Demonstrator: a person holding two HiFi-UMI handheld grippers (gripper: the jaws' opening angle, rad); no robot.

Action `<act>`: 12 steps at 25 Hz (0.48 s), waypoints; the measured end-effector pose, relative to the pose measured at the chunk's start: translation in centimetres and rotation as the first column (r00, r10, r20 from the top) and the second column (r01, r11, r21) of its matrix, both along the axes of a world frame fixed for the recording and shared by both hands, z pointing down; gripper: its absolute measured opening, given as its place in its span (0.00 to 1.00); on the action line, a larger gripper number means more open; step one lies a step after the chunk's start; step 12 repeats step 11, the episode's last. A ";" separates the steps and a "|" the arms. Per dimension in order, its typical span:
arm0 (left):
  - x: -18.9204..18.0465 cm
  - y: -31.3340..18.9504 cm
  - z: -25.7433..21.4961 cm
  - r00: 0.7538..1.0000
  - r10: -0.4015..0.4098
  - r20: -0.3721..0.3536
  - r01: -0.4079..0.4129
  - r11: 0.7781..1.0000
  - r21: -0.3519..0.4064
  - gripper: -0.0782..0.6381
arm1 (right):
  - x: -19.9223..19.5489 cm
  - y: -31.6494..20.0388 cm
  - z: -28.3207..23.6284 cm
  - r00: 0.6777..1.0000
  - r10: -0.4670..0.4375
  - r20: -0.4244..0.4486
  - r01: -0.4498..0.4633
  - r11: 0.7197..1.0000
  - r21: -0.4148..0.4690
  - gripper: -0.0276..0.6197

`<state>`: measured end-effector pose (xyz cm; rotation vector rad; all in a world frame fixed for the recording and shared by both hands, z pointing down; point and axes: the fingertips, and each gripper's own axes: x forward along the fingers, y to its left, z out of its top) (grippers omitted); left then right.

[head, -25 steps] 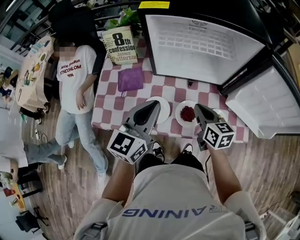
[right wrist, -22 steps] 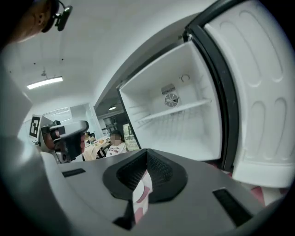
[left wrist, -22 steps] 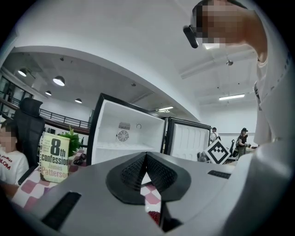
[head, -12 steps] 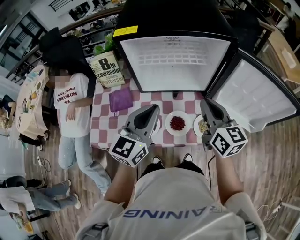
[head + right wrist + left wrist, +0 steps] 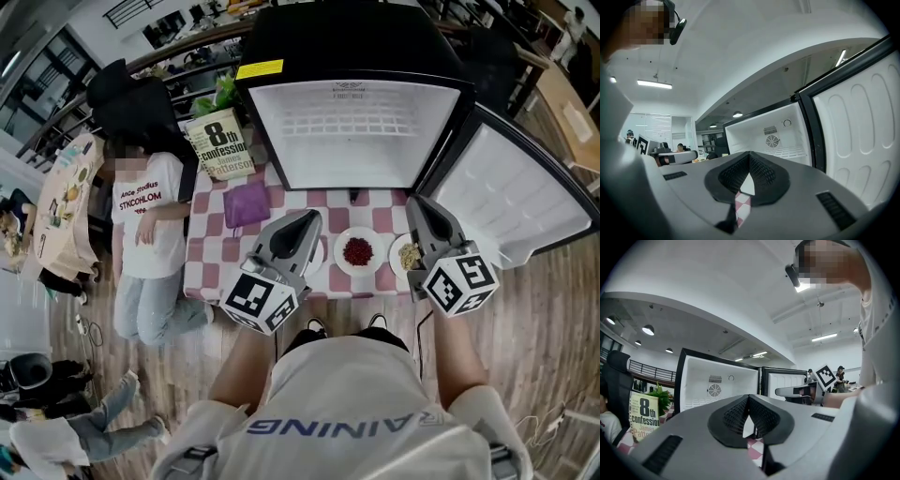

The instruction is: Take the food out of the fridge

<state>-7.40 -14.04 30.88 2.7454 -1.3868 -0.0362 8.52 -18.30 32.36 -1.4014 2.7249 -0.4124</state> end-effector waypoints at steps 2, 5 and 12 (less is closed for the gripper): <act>0.0 0.1 0.0 1.000 -0.001 0.001 0.001 1.000 0.002 0.12 | -0.1 0.1 -0.1 1.000 -0.001 -0.016 0.001 1.000 0.011 0.07; 0.0 0.2 -0.1 1.000 0.001 0.001 -0.001 1.000 0.004 0.12 | -0.2 0.3 -0.2 1.000 0.001 -0.029 0.000 1.000 0.018 0.07; 0.1 0.1 -0.1 1.000 0.005 0.003 -0.005 1.000 0.005 0.12 | -0.2 0.2 -0.1 0.999 0.001 -0.043 0.000 1.000 0.022 0.07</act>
